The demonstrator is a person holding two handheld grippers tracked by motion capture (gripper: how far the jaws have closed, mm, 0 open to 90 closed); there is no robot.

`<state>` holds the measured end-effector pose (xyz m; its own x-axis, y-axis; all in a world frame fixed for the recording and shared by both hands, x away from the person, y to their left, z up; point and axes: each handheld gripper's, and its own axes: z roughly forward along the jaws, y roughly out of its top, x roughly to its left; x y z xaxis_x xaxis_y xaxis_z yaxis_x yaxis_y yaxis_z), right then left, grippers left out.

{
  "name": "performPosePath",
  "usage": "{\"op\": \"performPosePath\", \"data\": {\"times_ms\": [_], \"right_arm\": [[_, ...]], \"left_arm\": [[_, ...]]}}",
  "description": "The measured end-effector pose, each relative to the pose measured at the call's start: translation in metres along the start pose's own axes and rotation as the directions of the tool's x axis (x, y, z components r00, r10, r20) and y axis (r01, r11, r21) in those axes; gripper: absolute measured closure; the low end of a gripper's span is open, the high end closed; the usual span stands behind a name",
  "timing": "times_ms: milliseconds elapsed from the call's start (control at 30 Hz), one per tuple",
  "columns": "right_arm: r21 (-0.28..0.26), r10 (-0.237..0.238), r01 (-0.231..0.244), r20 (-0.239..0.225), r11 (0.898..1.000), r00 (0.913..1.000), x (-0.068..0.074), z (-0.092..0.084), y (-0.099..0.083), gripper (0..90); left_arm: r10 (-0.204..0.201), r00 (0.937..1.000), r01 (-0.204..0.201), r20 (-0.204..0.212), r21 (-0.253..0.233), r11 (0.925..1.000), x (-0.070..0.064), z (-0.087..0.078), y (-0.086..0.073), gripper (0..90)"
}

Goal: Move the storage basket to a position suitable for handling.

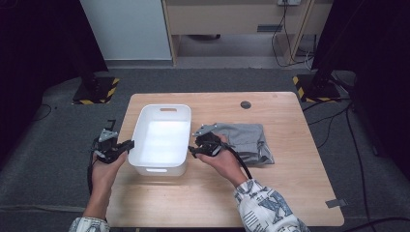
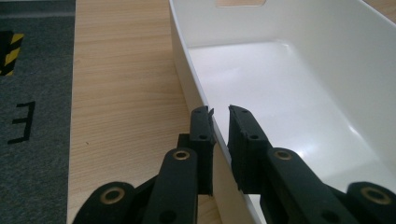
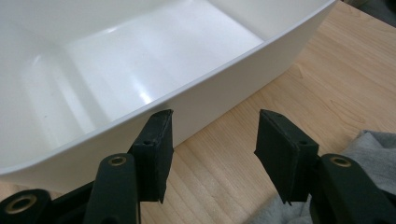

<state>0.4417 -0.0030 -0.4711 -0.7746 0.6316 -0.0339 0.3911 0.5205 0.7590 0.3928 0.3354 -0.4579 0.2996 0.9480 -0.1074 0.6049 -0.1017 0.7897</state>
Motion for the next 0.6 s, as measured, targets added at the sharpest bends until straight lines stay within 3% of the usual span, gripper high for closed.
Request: {"op": "performPosePath", "data": {"times_ms": [400,433,533,567,600], "right_arm": [[0.005,0.020,-0.020,0.003,1.000,0.9998,-0.005,0.005,0.003,43.5],[0.012,0.017,-0.017,-0.001,1.000,0.9999,-0.007,0.005,0.002,37.0],[0.015,0.014,-0.014,0.008,1.000,0.9999,-0.011,0.002,0.001,34.5],[0.015,0.012,-0.013,0.019,1.000,0.9997,-0.014,0.000,0.000,33.3],[0.011,0.016,-0.017,0.018,1.000,0.9997,-0.019,-0.003,-0.001,31.9]], "left_arm": [[-0.008,1.0000,0.008,-0.003,-0.005,1.0000,0.000,-0.001,-0.001,76.2],[-0.007,1.0000,0.007,-0.001,-0.018,0.9998,0.001,-0.001,0.000,72.7],[-0.001,0.9997,0.000,-0.026,-0.029,0.9996,0.001,-0.001,0.003,52.7],[-0.006,0.9996,0.005,-0.026,-0.039,0.9992,0.002,-0.001,0.004,52.7],[-0.014,0.9997,0.013,-0.022,-0.048,0.9988,0.003,-0.001,0.006,46.4]]}}
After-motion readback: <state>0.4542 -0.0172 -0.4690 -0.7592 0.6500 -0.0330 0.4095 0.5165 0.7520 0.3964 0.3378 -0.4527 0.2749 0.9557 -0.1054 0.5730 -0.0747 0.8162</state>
